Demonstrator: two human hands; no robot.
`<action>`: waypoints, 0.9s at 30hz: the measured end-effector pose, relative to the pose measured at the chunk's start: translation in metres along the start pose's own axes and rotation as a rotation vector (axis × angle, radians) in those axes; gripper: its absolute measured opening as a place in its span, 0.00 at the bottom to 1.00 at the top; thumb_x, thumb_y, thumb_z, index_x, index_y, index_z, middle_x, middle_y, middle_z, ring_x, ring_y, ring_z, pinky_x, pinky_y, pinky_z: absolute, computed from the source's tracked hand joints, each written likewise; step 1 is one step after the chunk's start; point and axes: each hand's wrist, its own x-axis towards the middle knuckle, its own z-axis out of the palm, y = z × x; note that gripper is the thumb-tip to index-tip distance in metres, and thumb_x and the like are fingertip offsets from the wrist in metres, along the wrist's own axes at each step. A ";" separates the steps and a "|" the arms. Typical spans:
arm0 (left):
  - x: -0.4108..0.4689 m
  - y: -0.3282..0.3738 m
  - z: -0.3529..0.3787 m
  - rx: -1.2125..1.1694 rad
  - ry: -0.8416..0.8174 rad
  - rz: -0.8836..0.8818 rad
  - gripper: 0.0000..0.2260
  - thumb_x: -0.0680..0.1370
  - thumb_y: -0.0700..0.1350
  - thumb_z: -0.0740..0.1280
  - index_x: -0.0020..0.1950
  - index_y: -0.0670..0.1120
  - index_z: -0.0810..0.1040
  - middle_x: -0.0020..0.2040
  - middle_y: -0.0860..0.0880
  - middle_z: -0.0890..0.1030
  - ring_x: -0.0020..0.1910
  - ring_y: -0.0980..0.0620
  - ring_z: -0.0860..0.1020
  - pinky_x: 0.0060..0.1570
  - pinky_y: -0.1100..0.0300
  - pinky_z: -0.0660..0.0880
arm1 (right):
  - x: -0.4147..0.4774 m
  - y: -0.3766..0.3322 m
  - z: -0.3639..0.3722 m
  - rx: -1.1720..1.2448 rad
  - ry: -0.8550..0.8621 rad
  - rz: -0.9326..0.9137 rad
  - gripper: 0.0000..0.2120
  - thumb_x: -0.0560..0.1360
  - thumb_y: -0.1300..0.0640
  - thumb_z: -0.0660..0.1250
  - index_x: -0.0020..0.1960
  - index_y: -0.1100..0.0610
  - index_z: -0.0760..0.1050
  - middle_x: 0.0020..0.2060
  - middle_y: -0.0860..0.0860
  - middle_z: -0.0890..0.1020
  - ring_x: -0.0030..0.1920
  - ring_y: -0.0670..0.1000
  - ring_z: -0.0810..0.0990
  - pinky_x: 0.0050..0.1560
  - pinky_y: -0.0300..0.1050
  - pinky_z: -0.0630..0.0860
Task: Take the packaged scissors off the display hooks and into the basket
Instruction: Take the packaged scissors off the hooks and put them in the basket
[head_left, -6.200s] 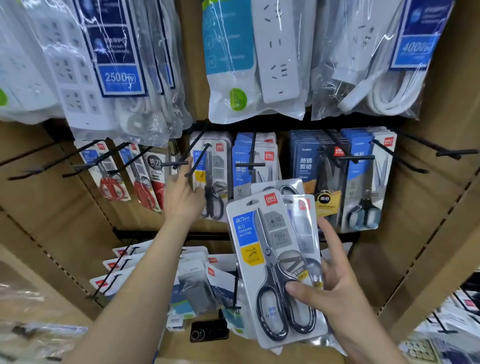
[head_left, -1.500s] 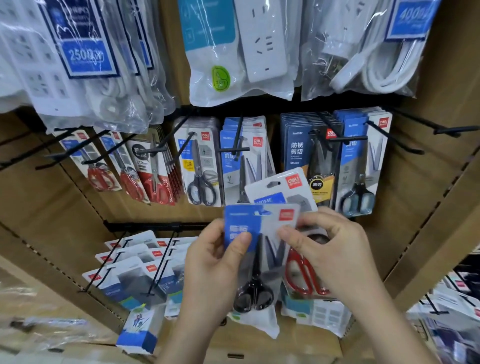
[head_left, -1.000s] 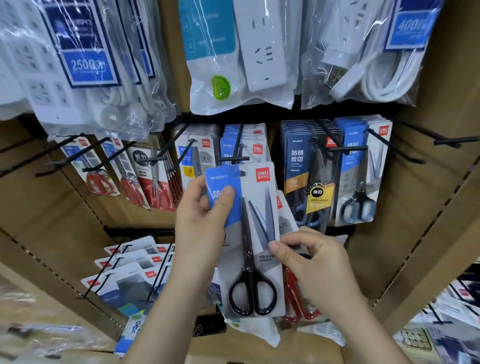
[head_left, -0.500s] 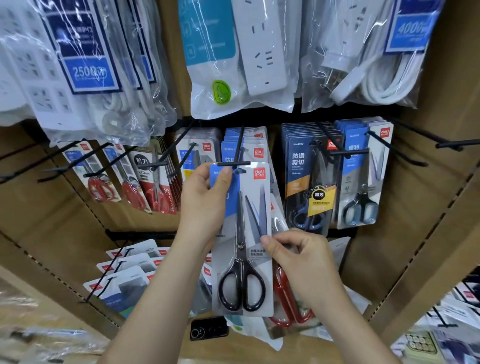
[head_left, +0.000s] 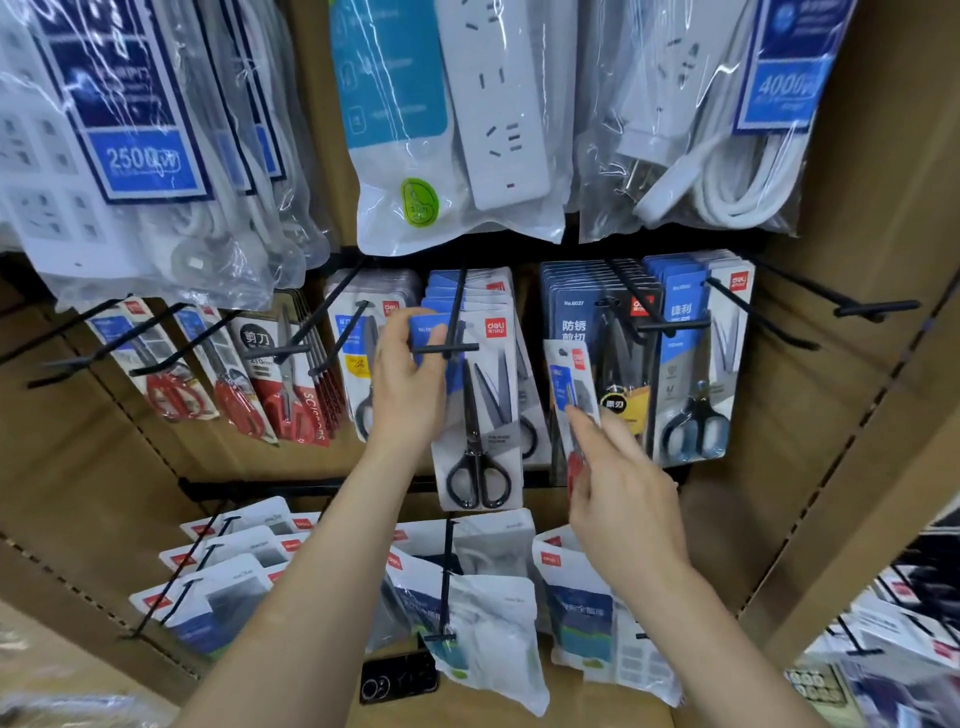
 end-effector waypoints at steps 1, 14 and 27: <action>-0.004 -0.001 -0.003 0.023 -0.021 -0.006 0.10 0.78 0.52 0.68 0.57 0.61 0.72 0.55 0.51 0.78 0.53 0.45 0.78 0.54 0.42 0.77 | 0.003 0.000 0.003 -0.019 -0.030 0.000 0.31 0.75 0.68 0.65 0.76 0.52 0.66 0.70 0.48 0.71 0.48 0.56 0.82 0.44 0.53 0.81; -0.016 -0.046 -0.004 0.007 -0.359 -0.185 0.36 0.64 0.55 0.81 0.67 0.61 0.66 0.63 0.53 0.79 0.61 0.55 0.79 0.62 0.55 0.77 | 0.030 -0.008 0.020 0.135 -0.231 0.025 0.36 0.77 0.70 0.60 0.80 0.49 0.54 0.80 0.46 0.54 0.70 0.53 0.71 0.64 0.46 0.72; 0.014 -0.036 -0.012 0.048 -0.458 -0.178 0.31 0.63 0.58 0.81 0.63 0.56 0.75 0.57 0.57 0.83 0.56 0.57 0.81 0.57 0.56 0.78 | 0.030 -0.002 0.019 0.208 -0.203 -0.032 0.32 0.81 0.43 0.58 0.80 0.48 0.50 0.79 0.42 0.51 0.73 0.47 0.64 0.62 0.48 0.73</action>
